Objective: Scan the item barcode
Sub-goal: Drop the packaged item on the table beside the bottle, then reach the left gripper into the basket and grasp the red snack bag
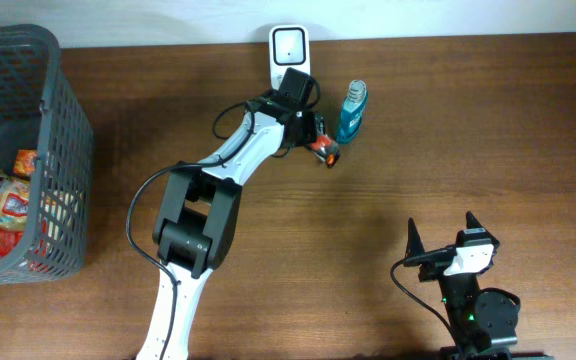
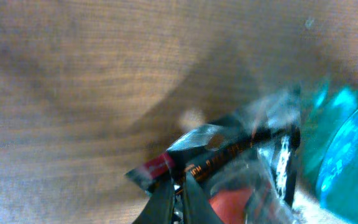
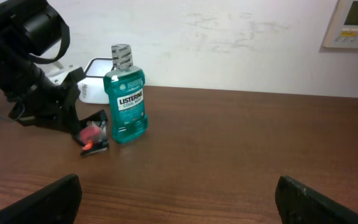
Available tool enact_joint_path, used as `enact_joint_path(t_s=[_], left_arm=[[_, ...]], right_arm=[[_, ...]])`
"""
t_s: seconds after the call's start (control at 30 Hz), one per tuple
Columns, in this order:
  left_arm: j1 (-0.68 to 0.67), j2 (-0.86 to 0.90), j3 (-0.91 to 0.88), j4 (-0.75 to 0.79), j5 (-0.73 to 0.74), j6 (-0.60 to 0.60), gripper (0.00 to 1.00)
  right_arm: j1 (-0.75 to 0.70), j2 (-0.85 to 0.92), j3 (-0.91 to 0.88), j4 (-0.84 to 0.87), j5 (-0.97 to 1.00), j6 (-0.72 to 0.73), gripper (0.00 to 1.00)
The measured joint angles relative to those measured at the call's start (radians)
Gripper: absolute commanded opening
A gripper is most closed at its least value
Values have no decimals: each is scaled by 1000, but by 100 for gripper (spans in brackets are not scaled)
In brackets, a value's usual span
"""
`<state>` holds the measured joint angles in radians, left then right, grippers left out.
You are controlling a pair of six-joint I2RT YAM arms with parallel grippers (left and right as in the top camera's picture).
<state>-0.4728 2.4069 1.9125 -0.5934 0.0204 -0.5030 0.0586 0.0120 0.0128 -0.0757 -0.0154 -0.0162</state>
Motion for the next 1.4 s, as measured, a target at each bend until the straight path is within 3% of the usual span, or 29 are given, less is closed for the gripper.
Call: enact_joint_path(t_s=[0.27, 0.5, 0.67, 0.77, 0.93, 1.07, 1.27, 1.4], left_arm=[[1, 9, 0, 56, 3, 20, 14], [17, 7, 66, -63, 3, 53, 21], [65, -91, 89, -145, 3, 79, 60], [125, -224, 94, -183, -3, 141, 62], [270, -488, 109, -233, -149, 194, 76], [433, -647, 122, -237, -248, 204, 95], [694, -746, 127, -325, -294, 199, 96], [892, -736, 128, -465, -303, 106, 99]], right_arm=[[0, 0, 0, 0, 0, 0, 98], [0, 0, 0, 0, 0, 0, 98], [0, 0, 0, 0, 0, 0, 98], [0, 0, 0, 0, 0, 0, 98], [0, 0, 0, 0, 0, 1, 98], [0, 0, 0, 0, 0, 0, 98], [0, 0, 0, 0, 0, 0, 98], [0, 0, 0, 0, 0, 0, 98]])
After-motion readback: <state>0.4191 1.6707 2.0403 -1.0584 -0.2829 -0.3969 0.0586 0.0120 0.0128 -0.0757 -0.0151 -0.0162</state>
